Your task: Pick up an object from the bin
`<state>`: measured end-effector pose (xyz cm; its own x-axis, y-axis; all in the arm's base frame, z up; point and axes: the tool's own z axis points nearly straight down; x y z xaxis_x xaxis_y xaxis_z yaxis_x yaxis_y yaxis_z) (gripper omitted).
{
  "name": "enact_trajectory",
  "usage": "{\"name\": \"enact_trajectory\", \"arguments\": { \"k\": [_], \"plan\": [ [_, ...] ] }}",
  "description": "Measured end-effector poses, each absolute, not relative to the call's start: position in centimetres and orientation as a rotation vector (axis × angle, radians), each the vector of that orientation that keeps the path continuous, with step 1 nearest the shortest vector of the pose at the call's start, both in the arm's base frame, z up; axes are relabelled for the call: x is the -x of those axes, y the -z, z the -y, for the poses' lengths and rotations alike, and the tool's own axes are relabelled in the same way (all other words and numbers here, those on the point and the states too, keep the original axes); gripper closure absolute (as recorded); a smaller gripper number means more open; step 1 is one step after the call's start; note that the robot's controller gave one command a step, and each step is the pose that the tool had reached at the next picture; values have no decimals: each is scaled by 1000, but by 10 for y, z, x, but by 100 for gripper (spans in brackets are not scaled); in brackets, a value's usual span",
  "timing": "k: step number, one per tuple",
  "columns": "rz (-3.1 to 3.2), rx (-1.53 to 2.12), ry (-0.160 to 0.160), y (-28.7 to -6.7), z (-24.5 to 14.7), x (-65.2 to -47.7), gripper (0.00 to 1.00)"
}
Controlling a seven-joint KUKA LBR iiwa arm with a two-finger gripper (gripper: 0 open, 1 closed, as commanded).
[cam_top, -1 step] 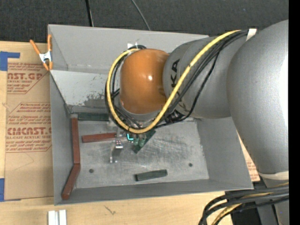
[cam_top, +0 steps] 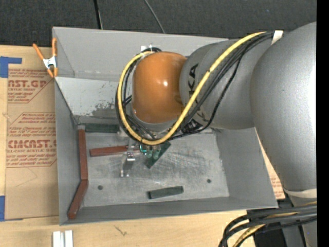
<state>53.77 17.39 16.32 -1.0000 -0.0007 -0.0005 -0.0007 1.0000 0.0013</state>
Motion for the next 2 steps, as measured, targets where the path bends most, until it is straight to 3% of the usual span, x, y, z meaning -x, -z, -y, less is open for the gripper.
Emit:
{"name": "enact_trajectory", "arguments": {
  "k": [1, 2],
  "plan": [
    [-3130, -202, -9, -76, -165, -582, 100],
    [-3130, -202, -9, -76, -165, -582, 100]
  ]
}}
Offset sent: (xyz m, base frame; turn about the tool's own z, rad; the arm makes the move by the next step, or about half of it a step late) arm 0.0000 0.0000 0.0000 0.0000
